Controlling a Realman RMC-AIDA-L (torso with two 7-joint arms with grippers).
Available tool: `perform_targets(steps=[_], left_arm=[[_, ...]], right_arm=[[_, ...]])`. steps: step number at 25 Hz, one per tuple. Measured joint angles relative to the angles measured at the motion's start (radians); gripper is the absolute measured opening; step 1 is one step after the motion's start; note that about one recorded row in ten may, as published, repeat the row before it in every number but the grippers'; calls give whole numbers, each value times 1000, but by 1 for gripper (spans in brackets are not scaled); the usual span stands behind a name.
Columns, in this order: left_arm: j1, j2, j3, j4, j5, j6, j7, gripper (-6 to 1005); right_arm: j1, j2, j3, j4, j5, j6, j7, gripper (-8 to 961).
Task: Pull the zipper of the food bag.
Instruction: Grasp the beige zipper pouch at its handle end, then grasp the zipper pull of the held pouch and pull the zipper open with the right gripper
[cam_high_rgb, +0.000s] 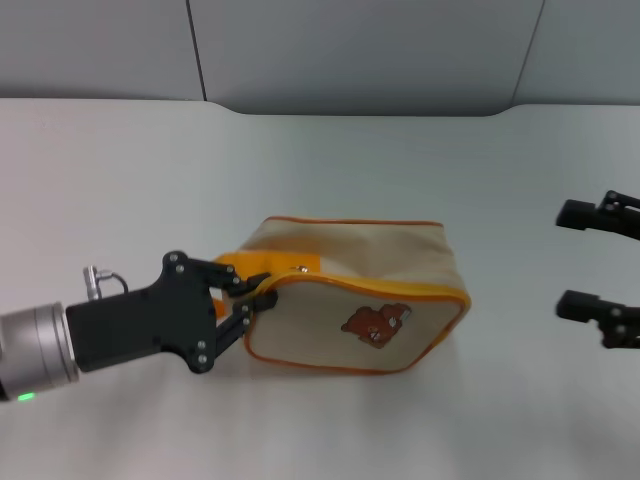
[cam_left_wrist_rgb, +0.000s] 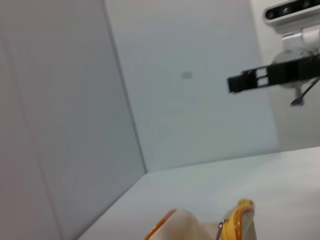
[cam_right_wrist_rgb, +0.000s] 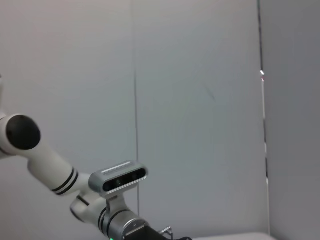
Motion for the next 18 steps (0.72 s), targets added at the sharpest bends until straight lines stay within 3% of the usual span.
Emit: perform_targets(steps=[7, 18], left_arm=[[-64, 1, 26, 67, 1, 65, -11, 102], [-97, -8, 33, 67, -3, 60, -15, 91]], right_arm=[[10, 99, 3, -37, 8, 131, -212, 827], [118, 102, -53, 118, 35, 345, -356, 751]])
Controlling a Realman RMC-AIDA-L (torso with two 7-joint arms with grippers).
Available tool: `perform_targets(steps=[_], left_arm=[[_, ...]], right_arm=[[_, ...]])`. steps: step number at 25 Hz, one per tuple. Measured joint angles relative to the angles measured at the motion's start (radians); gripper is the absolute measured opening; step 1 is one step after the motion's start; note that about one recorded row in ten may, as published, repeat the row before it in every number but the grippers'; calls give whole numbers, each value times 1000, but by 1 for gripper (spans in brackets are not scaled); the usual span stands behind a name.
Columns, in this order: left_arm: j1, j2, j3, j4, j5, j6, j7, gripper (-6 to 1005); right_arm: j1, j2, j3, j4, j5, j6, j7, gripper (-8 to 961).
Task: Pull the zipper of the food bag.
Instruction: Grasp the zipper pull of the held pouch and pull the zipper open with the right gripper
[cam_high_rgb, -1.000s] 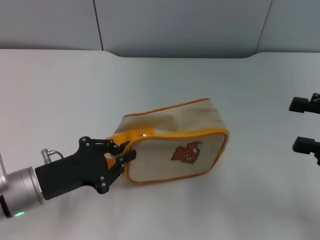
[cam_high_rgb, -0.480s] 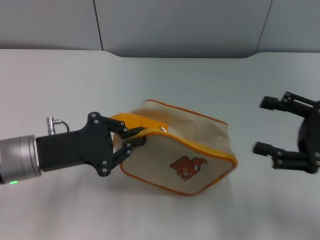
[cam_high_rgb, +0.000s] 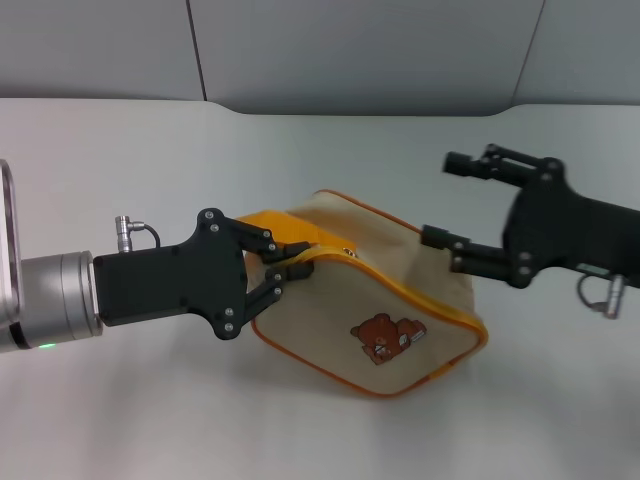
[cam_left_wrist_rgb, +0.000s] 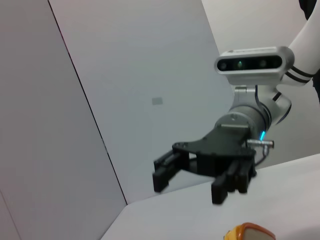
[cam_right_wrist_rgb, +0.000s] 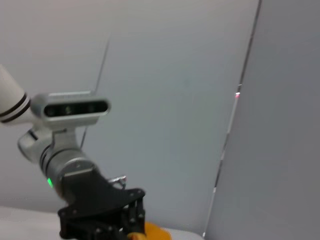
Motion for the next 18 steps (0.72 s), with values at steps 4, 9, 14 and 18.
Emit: perform_targets(steps=[4, 9, 14, 18], left_arm=[[0, -2, 0, -1, -2, 0, 0, 90], [-1, -2, -5, -3, -5, -3, -2, 89], [-1, -2, -7, 1, -6, -8, -25, 88], [-1, -1, -7, 7, -6, -13, -31, 88]], right_arm=[[38, 1, -46, 65, 4, 60, -83, 708], [63, 2, -127, 82, 5, 109, -91, 561], [66, 2, -172, 82, 2, 111, -88, 460], [72, 2, -201, 82, 2, 112, -84, 446]])
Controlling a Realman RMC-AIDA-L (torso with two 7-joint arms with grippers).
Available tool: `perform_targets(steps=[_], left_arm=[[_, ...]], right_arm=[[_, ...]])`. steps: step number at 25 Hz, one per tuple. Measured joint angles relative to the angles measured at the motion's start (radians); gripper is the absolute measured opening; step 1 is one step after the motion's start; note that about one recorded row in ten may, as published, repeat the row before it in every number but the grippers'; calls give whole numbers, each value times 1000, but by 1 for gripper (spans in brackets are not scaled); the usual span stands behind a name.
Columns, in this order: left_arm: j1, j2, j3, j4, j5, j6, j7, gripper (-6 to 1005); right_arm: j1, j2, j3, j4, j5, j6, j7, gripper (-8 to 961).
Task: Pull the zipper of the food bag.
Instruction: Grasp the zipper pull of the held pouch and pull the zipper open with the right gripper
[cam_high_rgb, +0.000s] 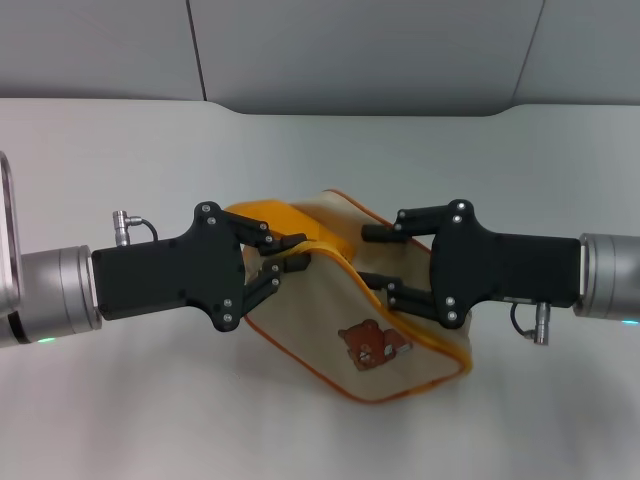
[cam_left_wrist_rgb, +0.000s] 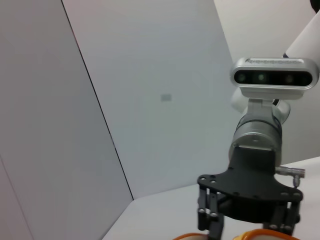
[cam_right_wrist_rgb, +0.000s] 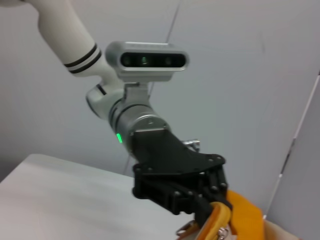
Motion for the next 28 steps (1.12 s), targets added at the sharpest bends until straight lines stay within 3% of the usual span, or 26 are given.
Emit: perform_targets(steps=[9, 16, 24, 28], left_arm=[[-12, -2, 2, 4, -4, -7, -36, 87], [-17, -3, -1, -2, -4, -8, -49, 88], [-20, -6, -1, -4, -6, -12, -51, 88], [-20, -6, 0, -4, -7, -16, -51, 88]], right_arm=[[15, 3, -35, 6, 3, 18, 14, 441], [34, 4, -36, 23, 4, 38, 22, 352], [48, 5, -42, 26, 5, 42, 61, 315], [54, 5, -52, 29, 4, 39, 61, 187]])
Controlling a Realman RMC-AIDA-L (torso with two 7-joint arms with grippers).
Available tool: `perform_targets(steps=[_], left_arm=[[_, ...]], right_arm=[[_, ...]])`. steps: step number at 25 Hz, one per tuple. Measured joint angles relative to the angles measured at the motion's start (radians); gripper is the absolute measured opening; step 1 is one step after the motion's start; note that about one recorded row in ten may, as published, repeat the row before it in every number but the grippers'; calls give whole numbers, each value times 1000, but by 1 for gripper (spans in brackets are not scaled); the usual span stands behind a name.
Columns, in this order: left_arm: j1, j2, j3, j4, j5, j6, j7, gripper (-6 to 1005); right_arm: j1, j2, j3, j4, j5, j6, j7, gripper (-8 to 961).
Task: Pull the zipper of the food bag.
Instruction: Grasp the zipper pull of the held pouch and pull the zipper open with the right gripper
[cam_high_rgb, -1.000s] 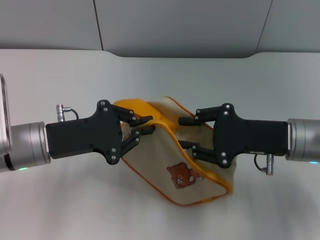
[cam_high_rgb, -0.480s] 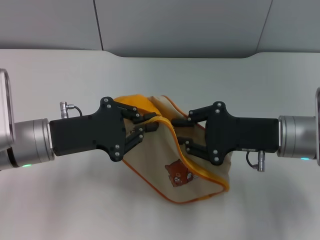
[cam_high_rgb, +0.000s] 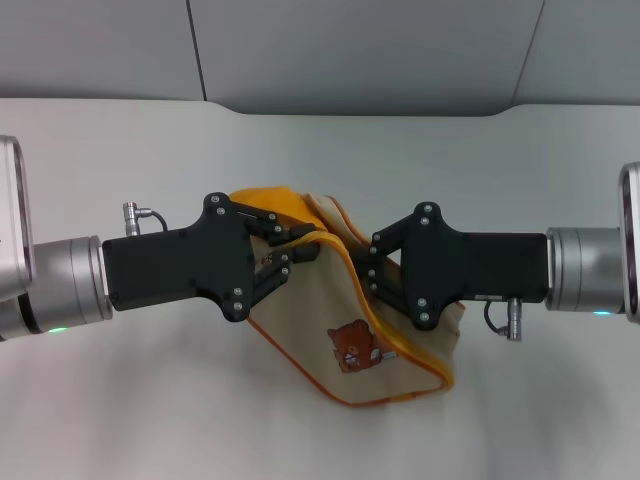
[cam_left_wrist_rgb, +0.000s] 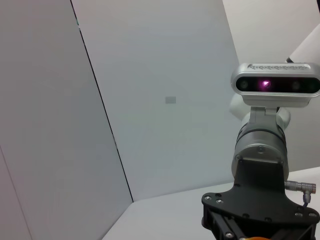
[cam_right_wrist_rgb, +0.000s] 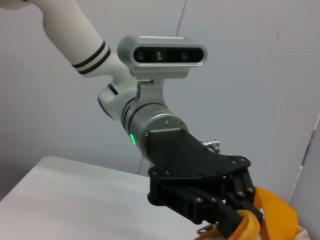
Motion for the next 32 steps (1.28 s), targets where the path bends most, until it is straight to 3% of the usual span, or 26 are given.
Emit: perform_targets(steps=[6, 12, 16, 20, 24, 28, 32], left_arm=[[2, 0, 0, 0, 1, -2, -10, 89], [14, 2, -2, 0, -29, -27, -24, 87], [34, 3, -3, 0, -78, -104, -78, 86], [46, 4, -3, -1, -92, -139, -98, 86], [59, 4, -4, -2, -101, -150, -112, 85], [73, 4, -4, -11, -107, -147, -156, 85], [105, 2, -8, -96, -140, -155, -168, 84]], right_arm=[[-2, -3, -39, -12, -2, -4, 0, 0], [-28, -6, -66, -55, -21, -9, 13, -1], [-112, -7, -157, -173, -60, -21, 94, 0], [-164, -13, -165, -219, -65, -28, 123, 1], [-192, -17, -114, -229, -52, -46, 169, 2], [-187, -20, 18, -215, -42, -49, 265, 2], [-182, -18, 123, -210, -40, -49, 326, 35]])
